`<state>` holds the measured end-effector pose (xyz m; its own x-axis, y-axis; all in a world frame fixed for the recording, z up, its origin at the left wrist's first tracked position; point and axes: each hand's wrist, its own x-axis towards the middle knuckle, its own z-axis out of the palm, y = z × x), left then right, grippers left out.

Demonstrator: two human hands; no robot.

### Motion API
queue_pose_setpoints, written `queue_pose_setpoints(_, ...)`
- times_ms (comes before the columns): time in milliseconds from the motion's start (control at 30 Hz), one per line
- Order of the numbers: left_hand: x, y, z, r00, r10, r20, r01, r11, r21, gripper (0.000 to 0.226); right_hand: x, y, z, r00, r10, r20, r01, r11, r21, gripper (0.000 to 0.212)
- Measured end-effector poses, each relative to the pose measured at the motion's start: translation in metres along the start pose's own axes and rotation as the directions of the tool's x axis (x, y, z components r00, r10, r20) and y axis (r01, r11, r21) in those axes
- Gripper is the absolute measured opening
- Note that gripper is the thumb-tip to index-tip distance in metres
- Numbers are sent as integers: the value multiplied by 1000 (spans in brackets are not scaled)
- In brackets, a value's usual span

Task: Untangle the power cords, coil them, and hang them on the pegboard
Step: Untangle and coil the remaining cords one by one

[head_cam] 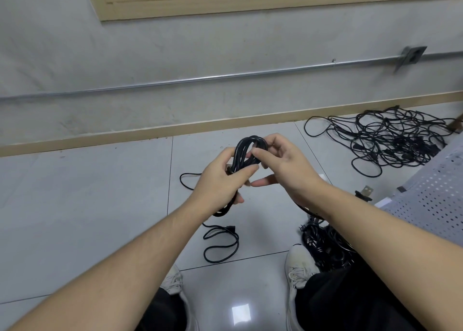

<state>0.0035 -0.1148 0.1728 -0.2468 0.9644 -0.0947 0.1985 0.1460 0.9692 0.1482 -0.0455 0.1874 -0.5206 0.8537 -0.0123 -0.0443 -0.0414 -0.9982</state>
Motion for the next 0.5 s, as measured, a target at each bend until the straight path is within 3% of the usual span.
queue_pose_setpoints(133, -6, -3, 9, 997, -56, -61, 39, 970, -242, 9, 1, -4, -3, 1000, 15, -4, -15, 999, 38, 42)
queue_pose_setpoints(267, -7, -3, 20, 979, -52, -195, -16, 944, -329, 7, 5, -2, -6, 999, 13, -45, -12, 999, 30, 54)
queue_pose_setpoints(333, -9, -1, 21, 984, -75, -161, 4, 917, -400, 11, 8, 1, -11, 998, 25, -64, -23, 999, 24, 58)
queue_pose_setpoints(400, -9, 1, 22, 994, -79, -74, 42, 913, -406, 14, 8, 5, -19, 997, 37, -74, -36, 999, 14, 60)
queue_pose_setpoints(500, -5, 1, 26, 993, -67, -98, 34, 951, -308, 11, 9, 12, -25, 997, 29, -72, -29, 1000, -6, 55)
